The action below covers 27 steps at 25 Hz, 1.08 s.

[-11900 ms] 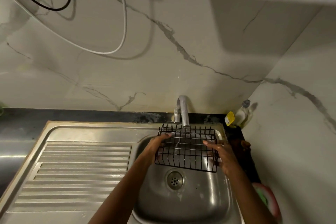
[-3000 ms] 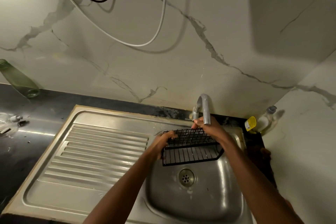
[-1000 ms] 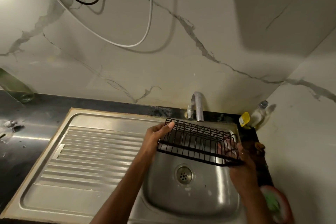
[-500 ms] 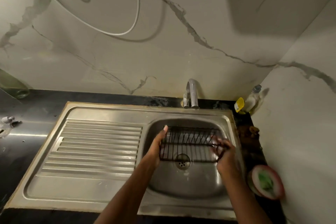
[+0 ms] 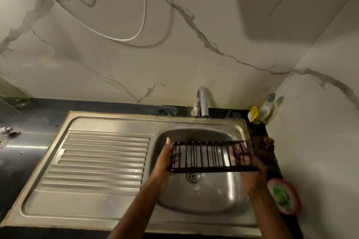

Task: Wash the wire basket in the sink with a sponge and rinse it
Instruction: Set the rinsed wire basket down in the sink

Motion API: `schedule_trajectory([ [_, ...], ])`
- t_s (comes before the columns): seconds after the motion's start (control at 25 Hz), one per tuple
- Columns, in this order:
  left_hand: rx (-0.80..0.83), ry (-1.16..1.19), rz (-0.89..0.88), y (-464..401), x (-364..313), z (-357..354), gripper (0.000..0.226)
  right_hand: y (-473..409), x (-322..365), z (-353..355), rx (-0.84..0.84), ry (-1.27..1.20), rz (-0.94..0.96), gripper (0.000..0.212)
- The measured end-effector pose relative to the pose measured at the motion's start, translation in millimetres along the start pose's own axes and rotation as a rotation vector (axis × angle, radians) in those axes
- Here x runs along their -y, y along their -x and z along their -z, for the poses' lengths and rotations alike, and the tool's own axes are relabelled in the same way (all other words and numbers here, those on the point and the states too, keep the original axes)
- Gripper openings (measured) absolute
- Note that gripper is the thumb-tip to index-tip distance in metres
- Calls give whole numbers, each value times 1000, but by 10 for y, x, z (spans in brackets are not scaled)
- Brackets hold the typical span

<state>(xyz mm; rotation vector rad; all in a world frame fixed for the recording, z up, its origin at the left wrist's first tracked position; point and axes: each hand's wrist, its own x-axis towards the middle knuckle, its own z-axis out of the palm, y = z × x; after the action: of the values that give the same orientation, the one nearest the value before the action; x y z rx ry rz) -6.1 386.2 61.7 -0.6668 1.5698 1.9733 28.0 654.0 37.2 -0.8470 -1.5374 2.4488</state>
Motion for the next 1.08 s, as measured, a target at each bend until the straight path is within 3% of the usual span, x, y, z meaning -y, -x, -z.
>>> schedule_trajectory([
  [0.08, -22, -14, -1, 37, -68, 28, 48, 47, 43, 15, 47, 15, 92, 21],
  [0.2, -10, 0, 212, -83, 11, 91, 76, -58, -168, 82, 108, 141, -22, 30],
  [0.28, 6, 41, 266, -159, 87, 178, 78, -106, -204, 172, 198, 173, -53, 44],
  [0.36, 34, 54, 156, -191, 49, 224, 62, -45, -52, 229, 289, -6, -16, 61],
  [0.44, 55, 49, -38, -192, 49, 229, 49, -12, 3, 258, 239, -127, -59, 53],
  [0.48, 69, 29, -118, -169, 67, 219, 44, 16, -14, 210, 201, -19, -50, 51],
  [0.56, 102, -41, -159, -107, 116, 219, 43, -43, -87, 117, 13, 196, -190, 72],
  [0.64, 92, -55, -126, -165, 178, 291, 47, -31, -41, 60, 17, 280, -441, 86],
  [0.72, 100, -33, -162, -192, 138, 347, 47, -49, 124, 25, 70, 387, -440, 80],
  [0.84, 47, -53, -214, -118, 25, 276, 59, 48, 216, -18, 163, 249, -168, 59],
  [0.92, -15, -76, -151, -92, 121, 193, 80, 187, 39, -38, 132, 269, -56, 48],
  [1.0, -72, -125, -16, -172, 245, 131, 104, 233, -223, 27, 109, 353, -96, 50],
  [1.08, -8, -162, 28, -229, 362, 244, 103, 221, -292, 32, 181, 417, -243, 62],
])
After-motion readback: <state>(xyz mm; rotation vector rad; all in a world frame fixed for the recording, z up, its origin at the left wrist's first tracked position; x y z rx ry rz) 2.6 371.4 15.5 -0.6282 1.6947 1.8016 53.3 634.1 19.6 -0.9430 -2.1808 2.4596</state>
